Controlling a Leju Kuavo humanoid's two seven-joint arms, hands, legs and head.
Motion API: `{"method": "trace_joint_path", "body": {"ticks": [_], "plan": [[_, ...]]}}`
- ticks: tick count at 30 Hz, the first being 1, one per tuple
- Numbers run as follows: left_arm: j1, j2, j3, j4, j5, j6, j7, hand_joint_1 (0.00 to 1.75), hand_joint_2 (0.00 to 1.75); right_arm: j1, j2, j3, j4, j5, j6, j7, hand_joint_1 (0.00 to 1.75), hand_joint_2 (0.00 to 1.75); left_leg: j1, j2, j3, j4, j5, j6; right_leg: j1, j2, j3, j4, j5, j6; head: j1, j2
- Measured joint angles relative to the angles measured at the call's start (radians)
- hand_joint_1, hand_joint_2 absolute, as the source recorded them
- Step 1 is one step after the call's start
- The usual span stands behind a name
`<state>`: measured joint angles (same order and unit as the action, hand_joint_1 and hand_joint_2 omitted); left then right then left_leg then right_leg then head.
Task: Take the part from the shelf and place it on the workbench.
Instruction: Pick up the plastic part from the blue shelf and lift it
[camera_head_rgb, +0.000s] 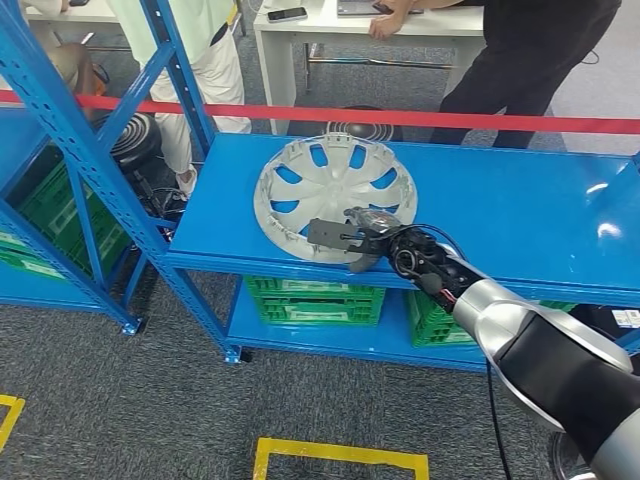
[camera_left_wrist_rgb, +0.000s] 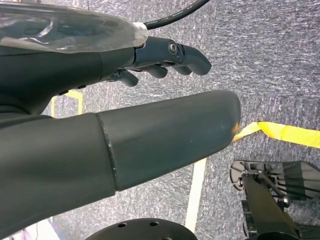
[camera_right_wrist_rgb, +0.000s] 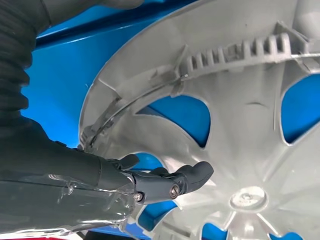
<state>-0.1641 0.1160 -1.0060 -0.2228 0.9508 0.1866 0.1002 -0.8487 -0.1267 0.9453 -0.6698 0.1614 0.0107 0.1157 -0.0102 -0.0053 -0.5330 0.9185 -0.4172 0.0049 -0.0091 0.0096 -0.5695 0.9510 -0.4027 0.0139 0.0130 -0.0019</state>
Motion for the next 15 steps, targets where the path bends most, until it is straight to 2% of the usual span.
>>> {"method": "trace_joint_path", "body": {"ticks": [15], "plan": [[0.0,0.0,-0.001,0.0,0.006,0.0,-0.004,0.0,0.0,0.004,0.0,0.0,0.009,0.0,0.019,-0.031,0.0,1.75,0.0,0.0,0.0,0.0,0.0,0.0,0.0,0.0,0.0,0.0,0.0,0.0,0.0,0.0]]}}
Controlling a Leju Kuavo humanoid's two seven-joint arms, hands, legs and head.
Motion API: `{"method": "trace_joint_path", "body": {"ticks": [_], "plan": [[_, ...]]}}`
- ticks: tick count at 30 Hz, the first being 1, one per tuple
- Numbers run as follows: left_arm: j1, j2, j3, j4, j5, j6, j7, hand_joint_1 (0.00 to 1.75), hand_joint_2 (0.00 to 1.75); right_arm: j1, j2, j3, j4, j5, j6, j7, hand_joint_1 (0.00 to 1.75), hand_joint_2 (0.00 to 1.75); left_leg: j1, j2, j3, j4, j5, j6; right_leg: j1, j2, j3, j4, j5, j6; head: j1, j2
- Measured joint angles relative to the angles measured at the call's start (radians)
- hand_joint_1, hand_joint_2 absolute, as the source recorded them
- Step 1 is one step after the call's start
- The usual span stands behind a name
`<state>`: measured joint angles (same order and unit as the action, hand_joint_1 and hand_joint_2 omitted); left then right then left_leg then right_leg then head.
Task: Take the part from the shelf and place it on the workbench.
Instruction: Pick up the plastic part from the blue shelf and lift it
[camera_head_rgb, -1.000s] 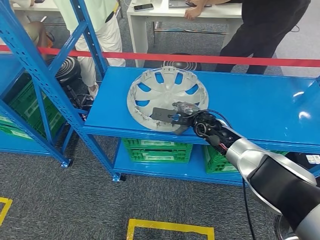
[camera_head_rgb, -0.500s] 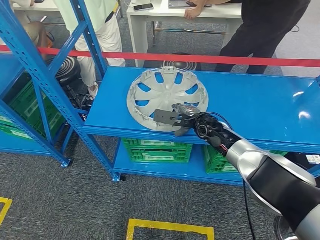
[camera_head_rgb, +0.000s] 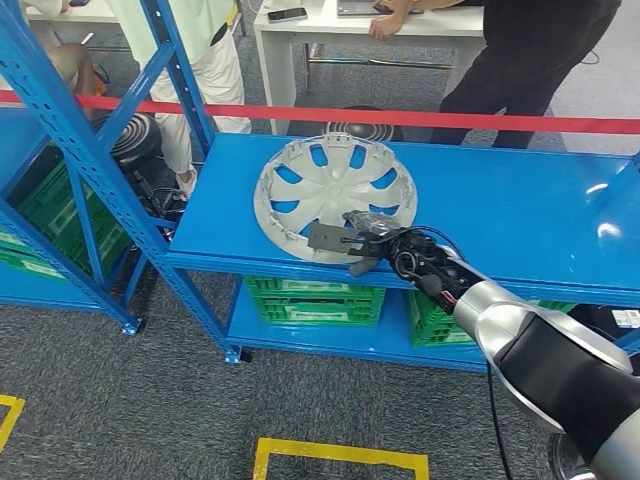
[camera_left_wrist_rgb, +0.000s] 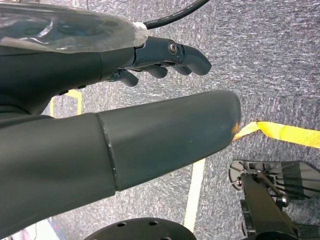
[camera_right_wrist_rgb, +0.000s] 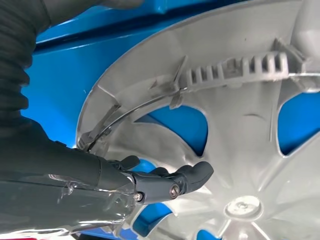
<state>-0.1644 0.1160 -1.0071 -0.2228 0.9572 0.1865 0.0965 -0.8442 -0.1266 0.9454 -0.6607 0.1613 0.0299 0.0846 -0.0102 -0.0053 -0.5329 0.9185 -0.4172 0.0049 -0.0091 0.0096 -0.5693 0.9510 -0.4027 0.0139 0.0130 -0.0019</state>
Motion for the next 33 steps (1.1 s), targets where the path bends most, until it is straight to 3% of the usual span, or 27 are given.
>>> {"method": "trace_joint_path", "body": {"ticks": [4,8,9,12,13,33], "plan": [[0.0,0.0,0.0,0.0,0.002,0.0,0.0,0.0,0.0,0.0,0.0,0.0,0.0,-0.003,0.012,-0.004,0.05,1.75,0.0,0.0,0.0,0.0,0.0,0.0,0.0,0.0,0.0,0.0,0.0,0.0,0.0,0.0],[0.0,0.0,0.0,0.0,0.003,0.0,0.0,0.0,0.0,0.0,0.0,0.0,-0.002,-0.005,0.025,-0.007,0.32,1.75,0.0,0.0,0.0,0.0,0.0,0.0,0.0,0.0,0.0,0.0,0.0,0.0,0.0,0.0],[0.0,0.0,0.0,0.0,0.003,0.0,0.0,0.0,0.0,0.0,0.0,0.0,-0.002,-0.005,0.027,-0.008,0.51,1.75,0.0,0.0,0.0,0.0,0.0,0.0,0.0,0.0,0.0,0.0,0.0,0.0,0.0,0.0],[0.0,0.0,0.0,0.0,0.005,0.0,-0.003,0.0,0.0,0.0,0.0,0.0,-0.003,-0.005,0.034,-0.009,1.34,1.75,0.0,0.0,0.0,0.0,0.0,0.0,0.0,0.0,0.001,0.0,0.0,0.0,0.0,0.0],[0.0,0.0,0.0,0.0,0.006,0.0,-0.004,0.0,0.0,0.0,0.0,0.0,-0.004,-0.005,0.036,-0.01,1.48,1.75,0.0,0.0,0.0,0.0,0.0,0.0,0.0,0.0,0.001,0.0,0.0,0.0,0.0,0.0],[0.0,0.002,0.0,0.0,0.017,0.0,-0.013,0.0,0.0,0.0,0.0,0.007,-0.03,-0.017,0.054,-0.015,1.75,1.75,0.0,-0.001,0.0,0.0,0.0,0.0,0.0,-0.002,0.001,0.0,0.0,0.0,0.0,0.0]]}}
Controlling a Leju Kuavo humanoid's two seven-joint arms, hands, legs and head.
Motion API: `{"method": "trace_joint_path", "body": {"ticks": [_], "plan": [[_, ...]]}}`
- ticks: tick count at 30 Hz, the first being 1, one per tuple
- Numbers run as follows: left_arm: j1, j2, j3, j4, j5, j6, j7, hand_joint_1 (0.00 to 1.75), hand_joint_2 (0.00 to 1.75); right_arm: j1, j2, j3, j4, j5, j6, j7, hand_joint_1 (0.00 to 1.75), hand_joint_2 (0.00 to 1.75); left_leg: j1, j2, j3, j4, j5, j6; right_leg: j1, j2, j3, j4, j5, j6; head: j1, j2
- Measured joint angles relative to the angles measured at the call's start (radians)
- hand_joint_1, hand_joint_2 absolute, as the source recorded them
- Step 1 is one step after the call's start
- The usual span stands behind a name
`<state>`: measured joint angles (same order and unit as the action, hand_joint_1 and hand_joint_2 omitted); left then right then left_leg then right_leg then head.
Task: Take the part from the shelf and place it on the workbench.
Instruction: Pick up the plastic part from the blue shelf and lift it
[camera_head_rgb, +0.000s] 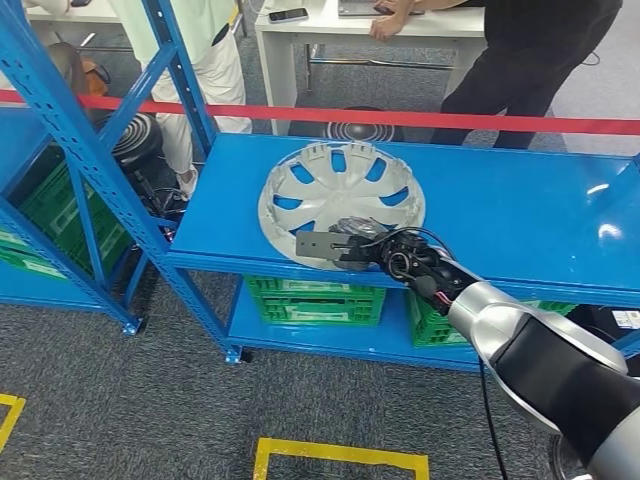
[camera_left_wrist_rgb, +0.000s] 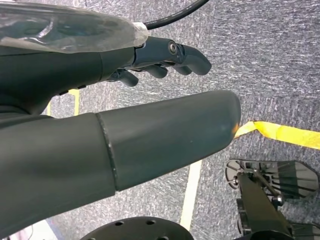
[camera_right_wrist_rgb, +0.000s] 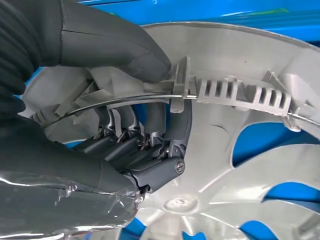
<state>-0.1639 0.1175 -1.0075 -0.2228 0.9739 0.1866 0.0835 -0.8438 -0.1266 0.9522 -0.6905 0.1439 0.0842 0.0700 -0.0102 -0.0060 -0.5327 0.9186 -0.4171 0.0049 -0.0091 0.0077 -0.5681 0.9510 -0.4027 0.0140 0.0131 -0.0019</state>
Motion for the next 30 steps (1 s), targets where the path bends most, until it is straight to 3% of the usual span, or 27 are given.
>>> {"method": "trace_joint_path", "body": {"ticks": [4,22,30], "plan": [[0.0,0.0,0.0,0.0,0.001,0.0,0.0,0.0,1.75,0.0,0.0,0.0,-0.014,0.0,0.0,0.001,1.75,1.75,0.0,0.0,0.0,0.0,0.0,0.0,0.0,0.0,0.0,0.0,0.0,0.0,0.0,0.0],[0.0,0.007,0.0,0.0,0.016,0.003,-0.032,0.0,1.75,0.001,0.0,-0.001,-0.061,-0.025,-0.012,0.007,1.75,1.75,0.0,0.0,0.0,0.001,0.0,0.0,0.0,0.0,0.0,0.0,0.0,0.0,0.0,0.0],[0.003,0.01,0.0,0.0,0.038,0.008,-0.052,0.0,1.75,0.017,-0.001,-0.043,-0.103,-0.173,-0.085,-0.115,1.75,1.75,0.0,0.0,0.0,0.001,0.0,0.0,0.0,0.001,0.0,0.0,0.0,0.0,0.0,0.0]]}}
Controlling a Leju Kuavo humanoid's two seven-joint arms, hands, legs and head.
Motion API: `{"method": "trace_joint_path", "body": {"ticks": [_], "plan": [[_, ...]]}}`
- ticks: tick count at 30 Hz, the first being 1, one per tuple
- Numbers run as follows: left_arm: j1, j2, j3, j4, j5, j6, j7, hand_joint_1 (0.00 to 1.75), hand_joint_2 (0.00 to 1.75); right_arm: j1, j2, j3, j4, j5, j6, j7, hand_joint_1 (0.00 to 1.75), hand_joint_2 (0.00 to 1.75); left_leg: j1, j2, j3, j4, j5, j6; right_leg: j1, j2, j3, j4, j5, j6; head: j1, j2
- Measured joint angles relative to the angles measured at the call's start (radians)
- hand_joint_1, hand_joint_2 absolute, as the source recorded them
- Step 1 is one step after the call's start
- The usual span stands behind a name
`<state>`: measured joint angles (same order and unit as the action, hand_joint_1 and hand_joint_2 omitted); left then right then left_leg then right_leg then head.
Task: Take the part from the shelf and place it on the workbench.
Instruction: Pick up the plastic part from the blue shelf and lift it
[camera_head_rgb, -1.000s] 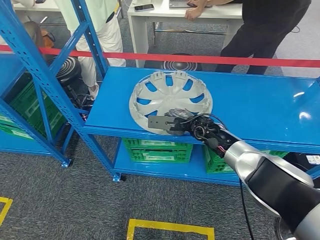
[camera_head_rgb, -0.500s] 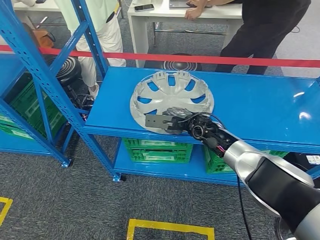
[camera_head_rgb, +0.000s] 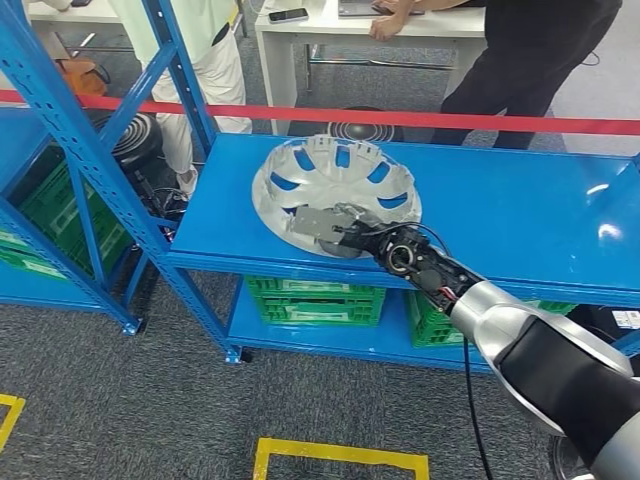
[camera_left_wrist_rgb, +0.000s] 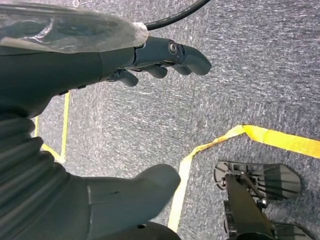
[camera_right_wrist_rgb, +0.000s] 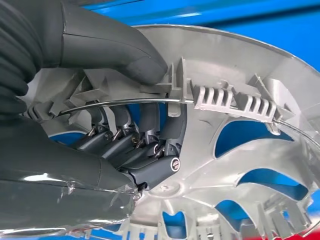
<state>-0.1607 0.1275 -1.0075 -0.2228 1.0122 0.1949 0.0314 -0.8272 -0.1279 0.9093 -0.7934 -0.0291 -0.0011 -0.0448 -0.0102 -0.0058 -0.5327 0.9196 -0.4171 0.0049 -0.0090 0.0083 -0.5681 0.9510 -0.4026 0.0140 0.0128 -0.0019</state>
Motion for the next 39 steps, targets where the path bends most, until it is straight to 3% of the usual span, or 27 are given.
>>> {"method": "trace_joint_path", "body": {"ticks": [9,20,27,35,39], "plan": [[0.001,0.001,0.0,0.0,0.001,0.0,0.0,0.0,1.75,0.022,-0.004,-0.059,-0.058,-0.054,-0.01,-0.039,1.75,1.75,0.0,0.001,0.0,0.0,0.0,0.0,0.0,0.002,0.0,0.0,0.0,0.0,0.0,0.0],[0.003,0.001,0.0,0.0,0.013,0.013,-0.001,0.0,1.75,0.088,-0.022,-0.167,-0.338,-0.432,-0.02,-0.207,1.75,1.75,0.0,0.001,0.0,0.0,0.0,0.0,0.0,0.003,-0.001,0.0,0.001,0.0,0.0,0.0],[0.011,0.001,0.0,0.0,0.025,0.025,-0.002,0.0,1.75,0.148,-0.027,-0.236,-0.573,-0.568,0.029,-0.294,1.75,1.75,0.0,0.0,-0.001,0.0,0.0,0.0,0.0,0.002,-0.002,0.0,0.001,0.001,0.0,0.0],[0.014,0.0,0.0,0.0,0.03,0.029,-0.002,0.0,1.75,0.216,-0.045,-0.297,-0.822,-0.575,0.041,-0.328,1.75,1.75,0.0,0.001,-0.001,0.001,-0.001,0.0,0.0,0.002,-0.002,0.0,0.001,0.001,0.0,0.0],[0.015,0.0,0.0,0.0,0.036,0.033,-0.002,0.0,1.75,0.255,-0.05,-0.307,-0.922,-0.492,-0.002,-0.322,1.75,1.75,0.0,0.001,-0.001,0.0,-0.001,0.0,0.0,0.002,-0.001,-0.001,0.0,0.001,0.0,0.0]]}}
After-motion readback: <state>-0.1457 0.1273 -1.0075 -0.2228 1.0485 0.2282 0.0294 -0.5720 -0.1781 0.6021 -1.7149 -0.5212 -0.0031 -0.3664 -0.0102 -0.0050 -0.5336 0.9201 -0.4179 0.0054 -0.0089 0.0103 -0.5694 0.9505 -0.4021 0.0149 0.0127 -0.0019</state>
